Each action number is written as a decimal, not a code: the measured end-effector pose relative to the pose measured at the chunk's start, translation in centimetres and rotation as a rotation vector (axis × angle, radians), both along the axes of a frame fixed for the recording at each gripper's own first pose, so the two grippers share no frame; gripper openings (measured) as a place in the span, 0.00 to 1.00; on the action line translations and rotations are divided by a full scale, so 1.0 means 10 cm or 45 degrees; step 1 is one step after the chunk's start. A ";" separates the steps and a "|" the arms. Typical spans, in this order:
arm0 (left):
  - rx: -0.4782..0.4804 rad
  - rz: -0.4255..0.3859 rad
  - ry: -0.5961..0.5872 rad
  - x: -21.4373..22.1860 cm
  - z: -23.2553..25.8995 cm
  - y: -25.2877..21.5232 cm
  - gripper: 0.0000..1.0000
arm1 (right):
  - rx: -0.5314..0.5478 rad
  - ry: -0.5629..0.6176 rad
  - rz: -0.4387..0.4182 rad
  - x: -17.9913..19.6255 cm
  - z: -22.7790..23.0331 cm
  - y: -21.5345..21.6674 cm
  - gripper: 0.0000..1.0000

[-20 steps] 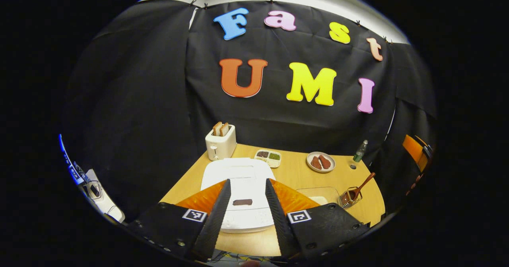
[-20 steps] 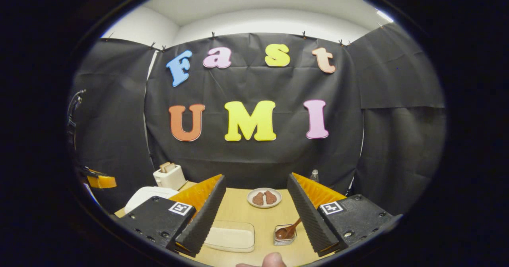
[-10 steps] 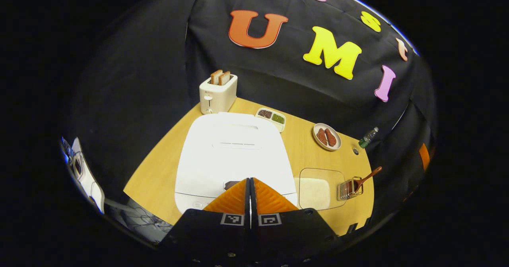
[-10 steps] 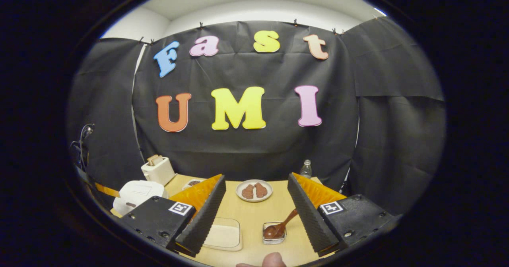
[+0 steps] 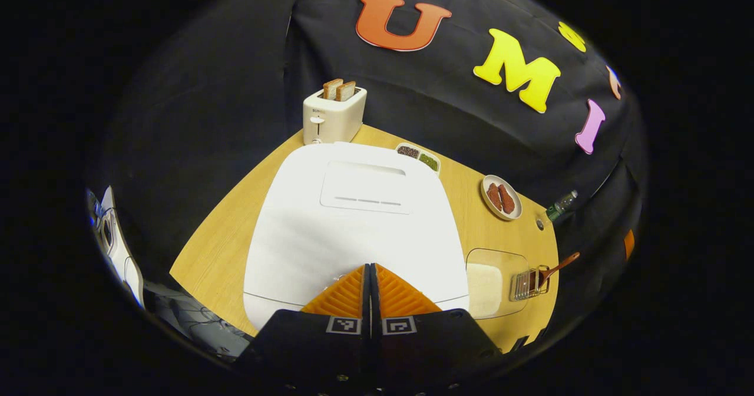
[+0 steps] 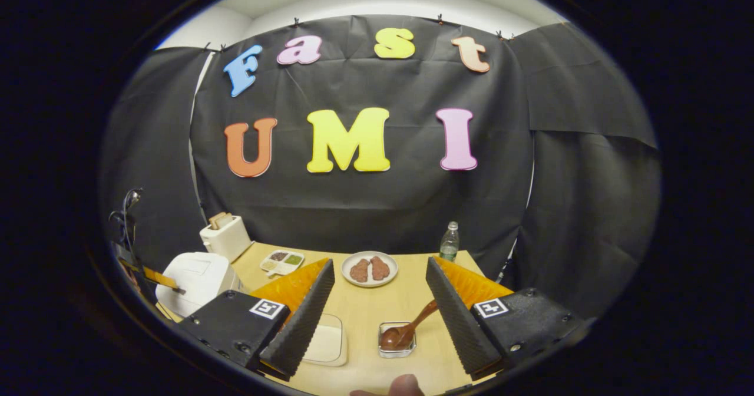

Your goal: Close the left gripper, press the button to open the rice cooker; take a wooden spoon from the chopstick holder with the right hand, scoop a spoonful of rice and pour it into the rice cooker, then put the wooden spoon back into the chopstick holder.

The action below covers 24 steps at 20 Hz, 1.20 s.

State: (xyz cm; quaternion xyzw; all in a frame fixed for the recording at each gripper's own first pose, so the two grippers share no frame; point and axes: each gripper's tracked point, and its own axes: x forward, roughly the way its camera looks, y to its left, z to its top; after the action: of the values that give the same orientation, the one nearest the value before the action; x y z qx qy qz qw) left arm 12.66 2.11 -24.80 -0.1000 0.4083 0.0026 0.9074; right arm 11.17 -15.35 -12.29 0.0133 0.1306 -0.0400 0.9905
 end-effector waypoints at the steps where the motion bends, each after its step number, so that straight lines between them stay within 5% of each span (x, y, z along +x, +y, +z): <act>1: -0.006 0.001 -0.012 0.01 0.00 -0.01 0.00 | 0.001 0.002 -0.004 0.01 -0.02 -0.01 1.00; 8: -0.011 0.049 0.023 -0.04 -0.04 0.01 0.00 | 0.001 0.006 -0.004 -0.03 -0.02 -0.02 1.00; 14: 0.110 0.034 -0.433 0.26 1.03 0.00 0.02 | -0.019 -0.048 -0.019 -0.12 0.18 -0.08 1.00; 17: 0.154 0.045 -0.634 0.49 1.54 -0.01 0.12 | -0.041 -0.067 -0.026 -0.18 0.24 -0.10 1.00; 21: 0.174 0.052 -0.719 0.63 1.81 -0.01 0.37 | -0.060 -0.089 -0.052 -0.32 0.33 -0.20 1.00; 24: 0.172 0.035 -0.825 0.52 2.10 -0.15 0.41 | -0.065 -0.100 -0.074 -0.40 0.36 -0.29 1.00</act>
State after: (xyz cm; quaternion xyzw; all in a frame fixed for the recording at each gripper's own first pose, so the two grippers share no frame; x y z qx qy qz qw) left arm 17.82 0.64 -3.85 -0.0407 0.0958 0.0098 0.9945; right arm 7.17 -18.26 -8.68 -0.0067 0.0900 -0.0713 0.9934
